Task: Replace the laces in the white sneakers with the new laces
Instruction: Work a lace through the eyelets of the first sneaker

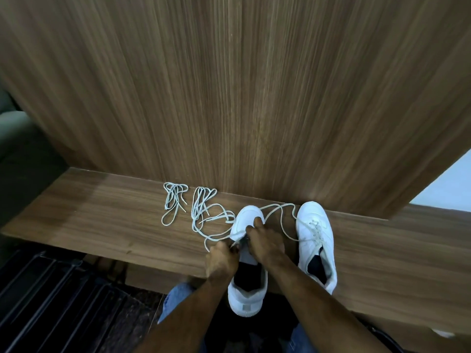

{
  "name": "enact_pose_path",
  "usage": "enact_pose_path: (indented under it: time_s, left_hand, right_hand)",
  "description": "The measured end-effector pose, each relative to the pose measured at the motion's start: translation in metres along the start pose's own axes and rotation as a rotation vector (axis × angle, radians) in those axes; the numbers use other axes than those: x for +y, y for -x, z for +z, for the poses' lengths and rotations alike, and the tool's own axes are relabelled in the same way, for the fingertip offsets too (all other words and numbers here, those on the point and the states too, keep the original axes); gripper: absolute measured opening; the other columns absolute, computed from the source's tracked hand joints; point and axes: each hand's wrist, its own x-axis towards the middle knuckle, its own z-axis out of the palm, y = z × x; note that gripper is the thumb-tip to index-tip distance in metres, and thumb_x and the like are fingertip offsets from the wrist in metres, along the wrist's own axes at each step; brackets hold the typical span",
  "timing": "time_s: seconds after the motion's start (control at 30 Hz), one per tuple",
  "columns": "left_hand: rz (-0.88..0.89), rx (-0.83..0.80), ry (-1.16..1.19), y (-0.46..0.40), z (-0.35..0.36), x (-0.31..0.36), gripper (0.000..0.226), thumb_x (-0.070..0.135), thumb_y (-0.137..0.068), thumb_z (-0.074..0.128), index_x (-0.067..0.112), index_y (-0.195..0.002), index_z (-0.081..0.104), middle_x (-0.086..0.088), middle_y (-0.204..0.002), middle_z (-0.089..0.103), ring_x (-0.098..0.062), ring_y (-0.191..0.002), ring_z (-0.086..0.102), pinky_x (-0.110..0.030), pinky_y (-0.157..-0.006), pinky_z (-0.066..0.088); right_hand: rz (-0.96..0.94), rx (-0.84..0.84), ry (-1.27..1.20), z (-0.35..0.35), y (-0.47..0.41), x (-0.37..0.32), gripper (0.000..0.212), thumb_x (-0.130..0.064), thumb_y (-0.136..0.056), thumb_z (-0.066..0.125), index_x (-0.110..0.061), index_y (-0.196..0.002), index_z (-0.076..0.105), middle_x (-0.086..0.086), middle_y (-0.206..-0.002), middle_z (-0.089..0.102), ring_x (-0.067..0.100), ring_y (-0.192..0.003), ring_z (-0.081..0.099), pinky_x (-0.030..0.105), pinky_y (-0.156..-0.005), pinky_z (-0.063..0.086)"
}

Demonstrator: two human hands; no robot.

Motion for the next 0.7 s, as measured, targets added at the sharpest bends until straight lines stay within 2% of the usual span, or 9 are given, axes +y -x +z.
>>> enact_pose_path:
  time_s: [0.07,0.17,0.23,0.33,0.43,0.5,0.6,0.67,0.7]
  left_hand:
    - [-0.012,-0.004,-0.016,-0.002,0.002,-0.003,0.041,0.048,-0.089,0.052,0.017,-0.113,0.063,-0.019,-0.115,0.063,-0.04,-0.109,0.058,-0.039,-0.09,0.047]
    - [-0.017,0.007,0.002,-0.004,0.002,-0.005,0.039,0.045,-0.089,0.053,0.016,-0.114,0.063,-0.021,-0.116,0.063,-0.041,-0.11,0.057,-0.039,-0.09,0.046]
    - [-0.005,0.015,-0.018,-0.004,0.003,-0.006,0.038,0.045,-0.091,0.052,0.017,-0.113,0.063,-0.021,-0.115,0.063,-0.04,-0.11,0.058,-0.04,-0.09,0.046]
    - [0.001,0.008,-0.055,-0.004,0.004,-0.007,0.04,0.048,-0.091,0.049,0.017,-0.113,0.062,-0.02,-0.115,0.063,-0.04,-0.109,0.058,-0.04,-0.09,0.046]
    - [0.001,0.006,-0.049,-0.005,0.006,-0.008,0.042,0.05,-0.091,0.05,0.017,-0.112,0.062,-0.02,-0.115,0.063,-0.041,-0.11,0.057,-0.04,-0.089,0.046]
    - [0.007,0.0,-0.037,-0.004,0.004,-0.008,0.042,0.05,-0.09,0.05,0.017,-0.112,0.063,-0.019,-0.114,0.064,-0.041,-0.109,0.058,-0.04,-0.088,0.048]
    - [0.018,-0.004,-0.045,-0.004,0.003,-0.01,0.043,0.052,-0.089,0.049,0.019,-0.112,0.063,-0.017,-0.113,0.065,-0.039,-0.107,0.059,-0.04,-0.087,0.049]
    - [0.018,-0.01,-0.046,-0.004,0.004,-0.011,0.044,0.053,-0.089,0.049,0.018,-0.111,0.063,-0.017,-0.112,0.065,-0.039,-0.107,0.059,-0.04,-0.087,0.049]
    - [0.018,-0.008,-0.043,-0.005,0.004,-0.011,0.043,0.052,-0.089,0.049,0.018,-0.111,0.063,-0.017,-0.112,0.065,-0.039,-0.107,0.059,-0.04,-0.086,0.048]
  right_hand:
    - [0.091,0.031,-0.146,-0.001,-0.004,0.002,0.024,-0.023,-0.093,0.046,-0.014,-0.113,0.056,0.01,-0.124,0.05,0.035,-0.105,0.06,0.038,-0.078,0.048]
    - [0.491,0.134,-0.688,-0.001,-0.01,0.016,0.027,-0.021,-0.091,0.047,-0.006,-0.108,0.062,0.011,-0.112,0.062,0.032,-0.1,0.062,0.034,-0.081,0.047]
    - [0.624,0.198,-0.886,0.001,-0.008,0.029,0.027,-0.014,-0.088,0.048,-0.002,-0.108,0.06,0.011,-0.107,0.062,0.03,-0.093,0.062,0.033,-0.081,0.05]
    - [0.493,0.222,-0.744,-0.002,0.0,0.035,0.013,-0.017,-0.083,0.054,-0.015,-0.096,0.055,0.012,-0.117,0.056,0.029,-0.106,0.057,0.035,-0.085,0.047]
    - [0.176,0.12,-0.361,-0.002,0.002,0.031,0.03,-0.031,-0.085,0.057,-0.021,-0.113,0.056,0.001,-0.129,0.048,0.024,-0.118,0.049,0.035,-0.09,0.043]
    - [0.024,0.03,-0.202,0.0,-0.001,0.023,0.033,-0.034,-0.088,0.054,-0.021,-0.118,0.054,0.0,-0.137,0.04,0.026,-0.121,0.048,0.036,-0.086,0.045]
    - [-0.035,-0.03,-0.044,0.007,-0.003,0.011,0.033,-0.034,-0.091,0.049,-0.019,-0.12,0.055,0.005,-0.134,0.04,0.029,-0.122,0.044,0.038,-0.085,0.047]
    - [-0.01,-0.008,-0.099,0.01,-0.007,0.008,0.028,-0.031,-0.094,0.047,-0.019,-0.114,0.062,0.006,-0.129,0.043,0.03,-0.119,0.048,0.038,-0.085,0.047]
    - [0.02,0.015,-0.202,0.011,-0.011,0.008,0.026,-0.029,-0.093,0.048,-0.018,-0.108,0.067,0.007,-0.125,0.046,0.03,-0.114,0.052,0.037,-0.084,0.048]
